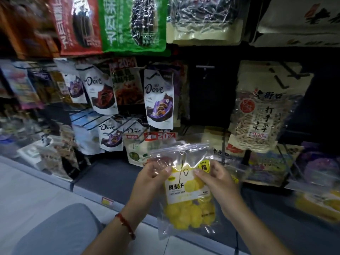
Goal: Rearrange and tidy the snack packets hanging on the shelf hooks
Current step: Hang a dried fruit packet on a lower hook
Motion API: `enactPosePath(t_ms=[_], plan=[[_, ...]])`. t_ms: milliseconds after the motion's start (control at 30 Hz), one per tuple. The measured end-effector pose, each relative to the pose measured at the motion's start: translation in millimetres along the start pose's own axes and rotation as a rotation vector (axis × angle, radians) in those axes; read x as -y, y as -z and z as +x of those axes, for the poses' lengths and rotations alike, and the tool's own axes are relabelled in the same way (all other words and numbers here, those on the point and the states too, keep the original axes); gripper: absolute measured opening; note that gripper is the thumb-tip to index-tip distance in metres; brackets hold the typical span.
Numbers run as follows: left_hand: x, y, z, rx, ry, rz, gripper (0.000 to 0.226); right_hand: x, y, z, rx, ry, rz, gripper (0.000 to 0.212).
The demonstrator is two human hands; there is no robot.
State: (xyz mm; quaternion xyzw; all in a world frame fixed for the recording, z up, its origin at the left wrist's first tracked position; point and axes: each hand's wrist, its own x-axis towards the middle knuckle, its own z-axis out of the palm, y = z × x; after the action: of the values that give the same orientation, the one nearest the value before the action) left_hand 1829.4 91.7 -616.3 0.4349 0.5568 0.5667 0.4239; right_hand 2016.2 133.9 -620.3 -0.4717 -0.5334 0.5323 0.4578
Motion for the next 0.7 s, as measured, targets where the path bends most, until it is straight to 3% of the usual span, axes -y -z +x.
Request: enactPosePath(t_ms=[167, 267, 333, 400, 467, 567, 667, 700], plan=[[-7.7, 7.8, -5.2, -0.036, -0.046, -0.043, 0.024, 8.3, -10.9, 5.5, -0.007, 0.038, -0.059, 0.046], [-11.1, 14.1, -8.4, -0.054, -0.077, -0.015, 0.059, 10.7, -13.8, 0.7, -0.001, 0.043, -0.101, 0.036], [-12.6, 23.7, -9.0, -0.113, -0.142, 0.107, 0.082, 14.2, -15.6, -6.1, 0.004, 0.063, -0.125, 0.028], [-19.0, 33.4, -7.5, -0.18, -0.241, 0.293, 0.09, 12.5, -15.3, -9.0, 0.028, 0.066, -0.121, 0.029], [-31.2, 40.0, -3.0, -0.211, -0.366, 0.52, 0.084, 13.4, -13.7, -10.6, 0.04, 0.064, -0.136, 0.046], [-58.3, 41.5, 8.3, -0.093, -0.451, 0.833, 0.05, 20.1, -12.7, -10.3, 0.038, 0.04, -0.145, 0.056], [-80.7, 40.2, 19.0, 0.012, -0.394, 0.894, 0.01, 29.5, -16.3, -13.9, 0.043, 0.037, -0.15, 0.076], [-84.9, 40.8, 24.4, 0.014, -0.411, 0.889, 0.007, 31.7, -18.6, -13.6, 0.036, 0.039, -0.149, 0.086]])
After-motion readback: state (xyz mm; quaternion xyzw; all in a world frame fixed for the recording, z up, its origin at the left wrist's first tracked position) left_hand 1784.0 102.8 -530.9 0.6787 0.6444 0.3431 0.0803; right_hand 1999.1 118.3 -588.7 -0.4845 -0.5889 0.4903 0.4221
